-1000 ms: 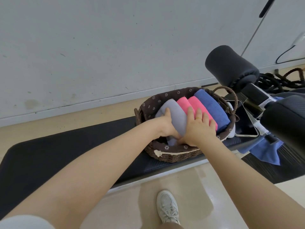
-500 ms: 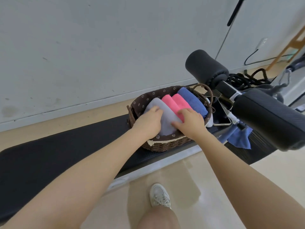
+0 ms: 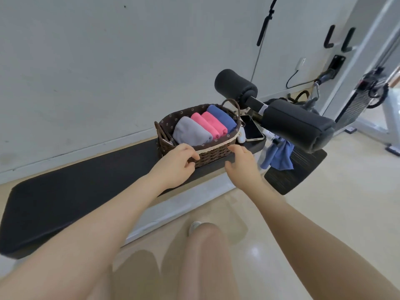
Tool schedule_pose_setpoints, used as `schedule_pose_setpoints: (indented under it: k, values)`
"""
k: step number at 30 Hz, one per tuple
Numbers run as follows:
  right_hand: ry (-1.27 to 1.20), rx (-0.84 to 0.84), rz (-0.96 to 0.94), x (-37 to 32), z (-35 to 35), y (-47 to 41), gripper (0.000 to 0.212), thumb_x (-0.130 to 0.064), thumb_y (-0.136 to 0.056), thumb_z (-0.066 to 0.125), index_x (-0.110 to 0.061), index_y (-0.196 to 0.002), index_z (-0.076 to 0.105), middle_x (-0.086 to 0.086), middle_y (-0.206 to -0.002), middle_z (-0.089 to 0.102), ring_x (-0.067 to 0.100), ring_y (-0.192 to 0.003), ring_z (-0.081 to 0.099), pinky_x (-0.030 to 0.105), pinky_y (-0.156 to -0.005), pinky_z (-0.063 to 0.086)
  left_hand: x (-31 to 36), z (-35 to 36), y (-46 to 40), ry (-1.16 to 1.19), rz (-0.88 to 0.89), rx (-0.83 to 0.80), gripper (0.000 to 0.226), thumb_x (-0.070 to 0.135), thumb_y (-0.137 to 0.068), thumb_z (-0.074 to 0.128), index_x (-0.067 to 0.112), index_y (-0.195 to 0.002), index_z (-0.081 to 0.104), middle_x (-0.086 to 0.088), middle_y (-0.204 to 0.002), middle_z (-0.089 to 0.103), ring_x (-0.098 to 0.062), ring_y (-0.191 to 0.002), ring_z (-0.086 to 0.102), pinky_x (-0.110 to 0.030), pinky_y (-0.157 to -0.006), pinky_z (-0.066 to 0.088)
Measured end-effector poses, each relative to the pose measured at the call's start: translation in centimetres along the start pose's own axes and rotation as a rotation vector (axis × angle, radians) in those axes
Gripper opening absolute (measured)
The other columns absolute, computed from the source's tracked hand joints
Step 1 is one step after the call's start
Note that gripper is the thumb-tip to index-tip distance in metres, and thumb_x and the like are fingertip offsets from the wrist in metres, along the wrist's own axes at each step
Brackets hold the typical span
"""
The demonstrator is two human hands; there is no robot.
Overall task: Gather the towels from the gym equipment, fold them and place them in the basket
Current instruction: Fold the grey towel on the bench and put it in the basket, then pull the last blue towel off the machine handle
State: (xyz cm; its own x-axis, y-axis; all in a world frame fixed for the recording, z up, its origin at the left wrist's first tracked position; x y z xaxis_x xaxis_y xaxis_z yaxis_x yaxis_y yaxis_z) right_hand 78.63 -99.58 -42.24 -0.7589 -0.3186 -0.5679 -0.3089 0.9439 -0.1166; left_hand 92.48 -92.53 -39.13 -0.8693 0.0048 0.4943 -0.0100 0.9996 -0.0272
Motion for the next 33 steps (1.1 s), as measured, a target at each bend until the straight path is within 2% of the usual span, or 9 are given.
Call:
schedule_pose_setpoints:
  k: [3,6,10,13,18,23,25,27,33]
  values:
    - [0.029,0.004,-0.023,1.4,-3.0,3.2,0.042,-0.014,-0.092,0.046,-0.014,-0.134,0.043,0.006,-0.139,0.042,0.024,-0.128,0.040,0.035,-0.103,0.036,2.9,0.8,0.0,0.060,0.021,0.021,0.028,0.009,-0.092,0.046,0.012,-0.116,0.060,-0.001,-0.126,0.049,-0.016,-0.091,0.054,-0.021,-0.088,0.039]
    - [0.062,0.044,-0.036,3.7,-6.7,6.1,0.030,-0.012,-0.091,0.048,-0.011,-0.120,0.057,0.006,-0.127,0.051,0.026,-0.116,0.049,0.033,-0.096,0.040,6.6,2.0,-0.5,0.114,0.080,0.041,0.029,0.009,-0.091,0.047,0.013,-0.117,0.060,0.000,-0.124,0.050,-0.013,-0.090,0.052,-0.021,-0.086,0.037]
    - [0.086,0.122,0.071,7.7,-11.1,8.3,0.026,-0.009,-0.088,0.050,-0.008,-0.110,0.064,0.007,-0.117,0.058,0.022,-0.110,0.053,0.019,-0.084,0.035,11.3,4.2,-1.7,0.185,0.148,-0.003,0.031,0.010,-0.092,0.045,0.014,-0.120,0.057,0.000,-0.114,0.053,-0.010,-0.086,0.050,-0.020,-0.078,0.035]
    - [0.077,0.171,0.150,10.5,-13.1,8.1,0.025,-0.008,-0.090,0.049,-0.007,-0.107,0.066,0.007,-0.113,0.060,0.022,-0.104,0.054,0.018,-0.079,0.032,14.6,5.6,-4.0,0.178,0.242,-0.032,0.031,0.009,-0.091,0.045,0.015,-0.120,0.056,-0.001,-0.121,0.053,-0.010,-0.091,0.052,-0.021,-0.080,0.038]
    - [-0.031,0.265,0.265,17.2,-16.3,2.7,0.023,-0.009,-0.090,0.047,-0.007,-0.106,0.065,0.006,-0.113,0.059,0.020,-0.104,0.053,0.018,-0.079,0.032,19.3,7.9,-12.2,0.130,0.347,-0.062,0.031,0.012,-0.093,0.045,0.016,-0.123,0.053,-0.002,-0.124,0.052,-0.011,-0.098,0.054,-0.021,-0.084,0.041]
    - [-0.298,0.439,0.332,26.9,-21.3,-9.1,0.017,-0.011,-0.089,0.047,-0.020,-0.092,0.061,0.002,-0.105,0.059,0.017,-0.101,0.053,0.031,-0.087,0.043,24.6,8.9,-26.3,0.071,0.442,0.064,0.027,0.013,-0.093,0.046,0.016,-0.118,0.056,0.005,-0.104,0.055,-0.002,-0.073,0.049,-0.021,-0.078,0.040]
    - [-0.333,0.408,0.345,30.9,-22.0,-14.6,0.017,-0.011,-0.090,0.048,-0.021,-0.095,0.061,-0.001,-0.099,0.060,0.016,-0.096,0.053,0.033,-0.085,0.044,26.2,9.2,-32.0,0.067,0.439,0.136,0.025,0.015,-0.092,0.045,0.019,-0.112,0.060,0.005,-0.100,0.061,-0.008,-0.080,0.053,-0.023,-0.077,0.042]
    - [-0.385,0.359,0.379,34.3,-21.9,-18.6,0.016,-0.013,-0.091,0.049,-0.018,-0.097,0.062,-0.006,-0.088,0.057,0.014,-0.083,0.051,0.030,-0.075,0.042,27.0,10.0,-36.9,0.116,0.385,0.136,0.022,0.016,-0.092,0.044,0.020,-0.106,0.061,0.008,-0.086,0.061,-0.008,-0.072,0.053,-0.021,-0.068,0.043]
    - [-0.536,0.055,0.518,38.9,-17.4,-25.1,0.014,-0.017,-0.092,0.049,-0.012,-0.094,0.063,-0.003,-0.084,0.057,0.016,-0.081,0.050,0.030,-0.076,0.041,28.0,13.8,-46.8,-0.077,0.274,-0.123,0.023,0.013,-0.089,0.044,0.013,-0.103,0.062,-0.001,-0.093,0.062,-0.021,-0.086,0.056,-0.034,-0.078,0.049]
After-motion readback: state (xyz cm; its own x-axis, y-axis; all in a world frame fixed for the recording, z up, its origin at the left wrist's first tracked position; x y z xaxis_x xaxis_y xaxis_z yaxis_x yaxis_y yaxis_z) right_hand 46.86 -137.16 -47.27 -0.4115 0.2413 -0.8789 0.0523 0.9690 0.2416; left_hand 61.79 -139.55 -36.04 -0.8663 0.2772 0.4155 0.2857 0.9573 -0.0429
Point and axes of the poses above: each hand's wrist, its own y-axis away from the middle knuckle, its own z-axis out of the palm, x = y × z, the point moved 10 cm from there along -y, towards the middle knuckle
